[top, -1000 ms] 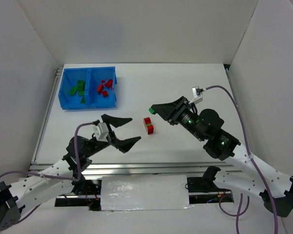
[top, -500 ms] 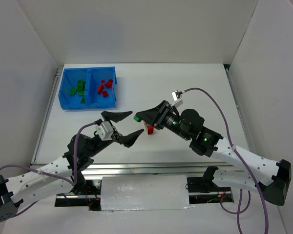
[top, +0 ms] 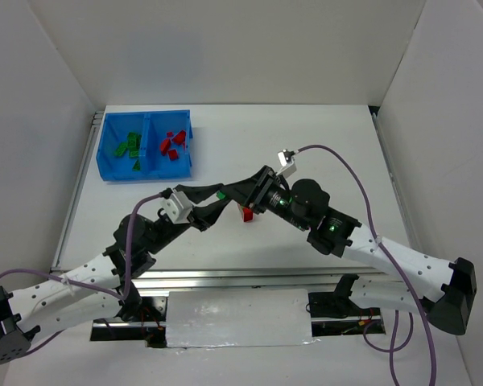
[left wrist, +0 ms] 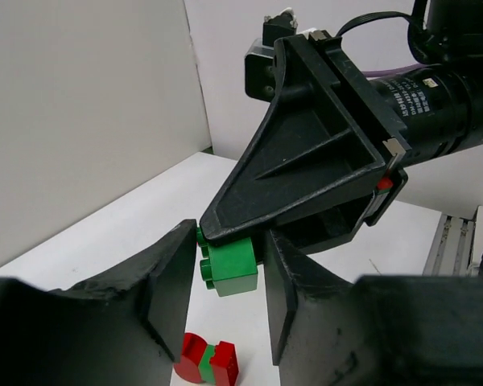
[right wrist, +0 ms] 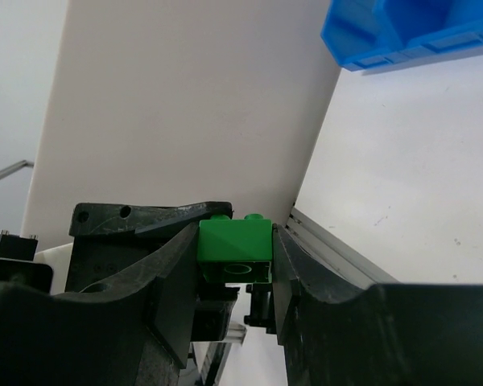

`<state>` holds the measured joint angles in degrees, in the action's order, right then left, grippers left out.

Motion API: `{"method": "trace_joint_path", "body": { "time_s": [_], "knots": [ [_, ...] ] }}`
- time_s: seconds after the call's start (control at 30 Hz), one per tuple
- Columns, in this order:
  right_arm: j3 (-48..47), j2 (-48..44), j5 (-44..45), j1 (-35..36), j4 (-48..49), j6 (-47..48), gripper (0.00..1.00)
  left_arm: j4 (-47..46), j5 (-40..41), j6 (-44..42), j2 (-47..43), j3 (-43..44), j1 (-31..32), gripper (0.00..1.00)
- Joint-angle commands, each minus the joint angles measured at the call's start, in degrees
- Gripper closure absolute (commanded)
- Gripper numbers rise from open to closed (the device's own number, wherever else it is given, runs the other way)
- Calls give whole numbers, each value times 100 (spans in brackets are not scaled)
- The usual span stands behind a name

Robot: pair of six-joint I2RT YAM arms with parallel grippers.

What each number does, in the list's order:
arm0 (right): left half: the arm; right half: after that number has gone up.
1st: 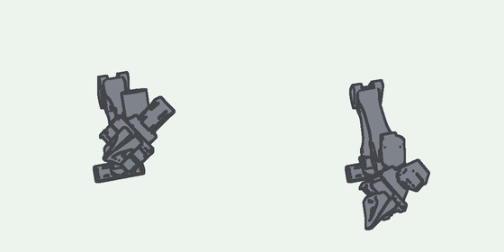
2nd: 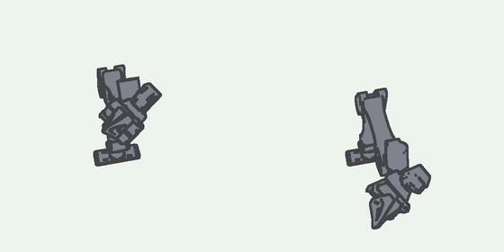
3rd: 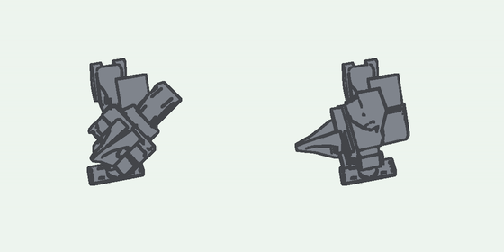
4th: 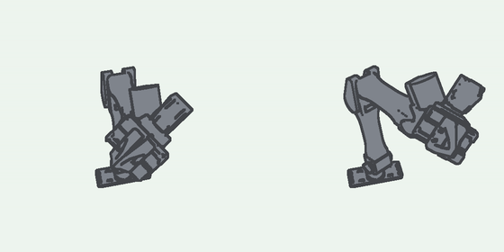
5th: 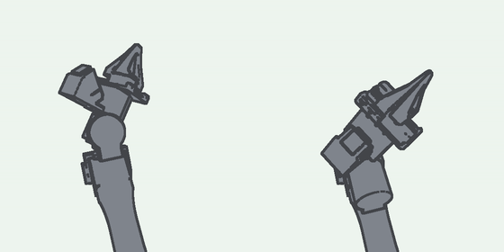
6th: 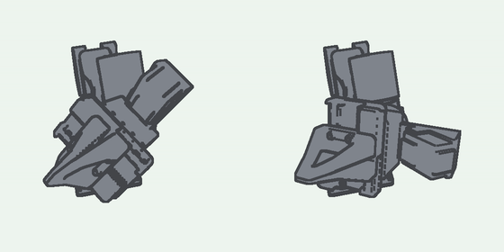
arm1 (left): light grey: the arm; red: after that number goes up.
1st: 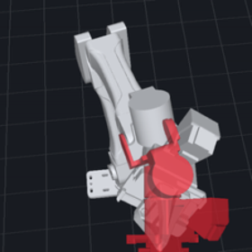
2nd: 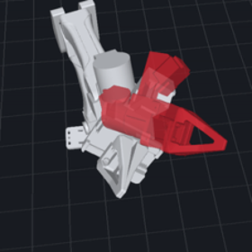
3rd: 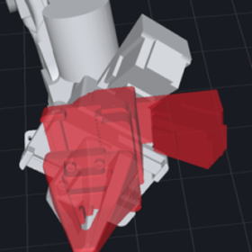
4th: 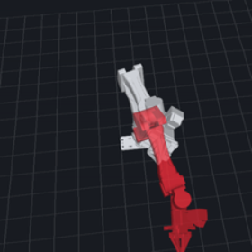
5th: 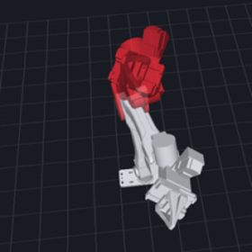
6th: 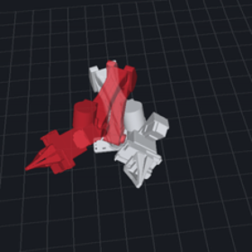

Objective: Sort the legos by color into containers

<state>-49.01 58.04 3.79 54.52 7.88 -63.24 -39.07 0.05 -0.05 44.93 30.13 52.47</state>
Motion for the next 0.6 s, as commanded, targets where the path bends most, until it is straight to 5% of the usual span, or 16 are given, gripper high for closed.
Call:
{"method": "trace_joint_path", "body": {
  "time_s": [0.0,0.1,0.23,0.4,0.57],
  "knots": [
    [-29,6,34,59,381,-13,100,-102,-32,-91,42,353,35,52],
    [-55,-3,51,59,364,14,100,110,-32,-91,139,414,35,54],
    [-135,-47,139,59,293,84,100,215,-41,-38,166,362,35,29],
    [-152,-47,192,67,258,128,100,259,-32,-47,174,344,35,26],
    [-135,-21,157,59,267,128,100,295,178,-47,174,415,35,69]
  ]
}}
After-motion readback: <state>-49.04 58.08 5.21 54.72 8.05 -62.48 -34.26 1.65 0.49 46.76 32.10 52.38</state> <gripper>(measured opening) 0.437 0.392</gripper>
